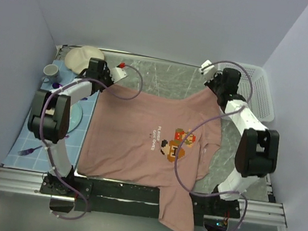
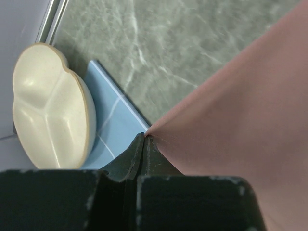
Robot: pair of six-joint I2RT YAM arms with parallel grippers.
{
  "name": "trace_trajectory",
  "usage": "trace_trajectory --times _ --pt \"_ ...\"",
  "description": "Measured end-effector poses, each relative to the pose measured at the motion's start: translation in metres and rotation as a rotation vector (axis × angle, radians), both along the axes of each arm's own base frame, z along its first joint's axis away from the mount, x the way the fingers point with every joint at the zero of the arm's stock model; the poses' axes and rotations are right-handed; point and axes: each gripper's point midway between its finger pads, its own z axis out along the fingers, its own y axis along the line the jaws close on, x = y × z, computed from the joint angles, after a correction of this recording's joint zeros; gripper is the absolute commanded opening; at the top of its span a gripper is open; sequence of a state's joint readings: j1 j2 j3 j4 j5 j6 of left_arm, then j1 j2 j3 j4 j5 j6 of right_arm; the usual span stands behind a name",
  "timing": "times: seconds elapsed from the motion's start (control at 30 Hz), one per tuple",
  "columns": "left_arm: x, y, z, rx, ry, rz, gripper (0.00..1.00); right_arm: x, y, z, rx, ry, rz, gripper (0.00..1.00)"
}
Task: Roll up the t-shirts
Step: Flatten out the T-shirt at the center of the board.
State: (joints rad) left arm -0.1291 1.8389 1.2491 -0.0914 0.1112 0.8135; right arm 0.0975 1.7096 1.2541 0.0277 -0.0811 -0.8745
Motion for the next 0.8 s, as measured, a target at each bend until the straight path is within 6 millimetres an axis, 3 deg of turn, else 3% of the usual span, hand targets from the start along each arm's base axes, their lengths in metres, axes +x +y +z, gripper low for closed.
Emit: trace_trajectory --times 0.13,0.47,0.67,0.8 --pt "0.029 0.009 -0.005 0.018 -0.019 0.033 0.01 0.036 -0.003 0.001 0.004 -0.027 -0.046 0.0" --pt "0.093 0.059 -0.005 0.068 -0.083 0.134 0.01 0.09 -0.001 -0.006 -0.011 -0.071 -0.098 0.0" --pt "0.125 0.06 -0.006 0.078 -0.123 0.136 0.01 0.133 0.01 -0.024 -0.029 -0.097 -0.125 0.0" --pt "0.133 0.058 -0.022 0.086 -0.109 0.13 0.01 0.145 0.009 -0.046 -0.051 -0.082 -0.146 0.0"
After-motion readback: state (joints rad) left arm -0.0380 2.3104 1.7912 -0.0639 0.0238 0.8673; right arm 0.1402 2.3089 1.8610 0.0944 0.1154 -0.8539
